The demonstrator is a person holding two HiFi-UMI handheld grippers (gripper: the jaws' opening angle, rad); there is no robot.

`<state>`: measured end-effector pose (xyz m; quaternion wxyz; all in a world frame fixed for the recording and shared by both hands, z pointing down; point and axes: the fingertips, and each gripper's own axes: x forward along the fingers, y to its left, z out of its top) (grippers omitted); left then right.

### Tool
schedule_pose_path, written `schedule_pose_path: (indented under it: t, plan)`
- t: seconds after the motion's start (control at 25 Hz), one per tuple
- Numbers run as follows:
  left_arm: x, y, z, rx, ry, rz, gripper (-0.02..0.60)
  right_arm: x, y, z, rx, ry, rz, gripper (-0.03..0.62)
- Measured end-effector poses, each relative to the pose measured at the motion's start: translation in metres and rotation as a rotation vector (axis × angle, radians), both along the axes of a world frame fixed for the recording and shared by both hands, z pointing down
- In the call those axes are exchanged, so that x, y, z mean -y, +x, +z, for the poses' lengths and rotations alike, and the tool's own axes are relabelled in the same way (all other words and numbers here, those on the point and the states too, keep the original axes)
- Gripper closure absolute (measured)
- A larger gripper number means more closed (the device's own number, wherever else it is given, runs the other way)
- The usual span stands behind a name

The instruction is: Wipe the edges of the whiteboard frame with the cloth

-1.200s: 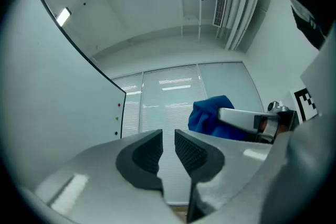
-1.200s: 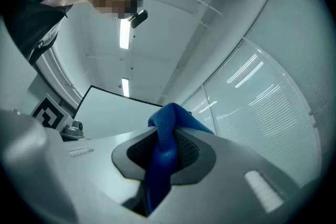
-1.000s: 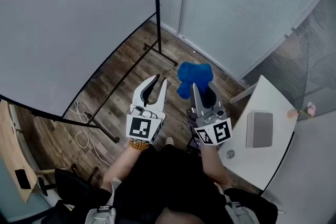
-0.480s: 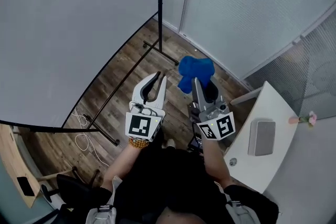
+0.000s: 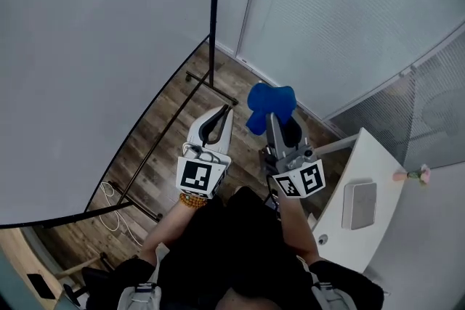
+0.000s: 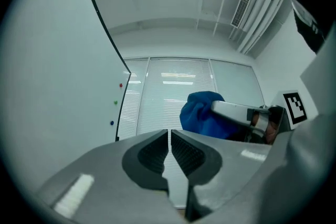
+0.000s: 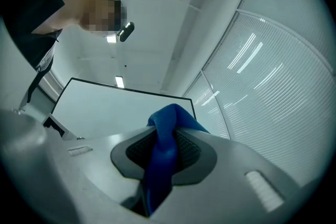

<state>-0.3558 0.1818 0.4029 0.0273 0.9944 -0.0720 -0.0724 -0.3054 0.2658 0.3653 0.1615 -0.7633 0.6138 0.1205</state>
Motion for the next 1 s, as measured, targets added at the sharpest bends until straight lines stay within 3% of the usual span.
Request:
schedule_pose_path:
  t: [0.28,0.44,0.64,1.0]
  plan:
    - [0.034,0.066,0.01,0.063,0.016,-0.031,0.578,0.035,0.077,0.0,0.018,0.031,-0.045,0.507]
    - [0.053,0.118,0.005,0.066,0.054,-0.067,0.578,0.059,0.132,-0.005,0.01,0.067,-0.117,0.507]
    - [0.073,0.182,0.007,0.097,0.047,-0.149,0.578,0.087,0.205,-0.016,-0.005,0.107,-0.238,0.507]
    - [0.144,0.247,0.023,0.098,0.016,-0.256,0.578,0.172,0.292,-0.018,-0.028,0.108,-0.359,0.507]
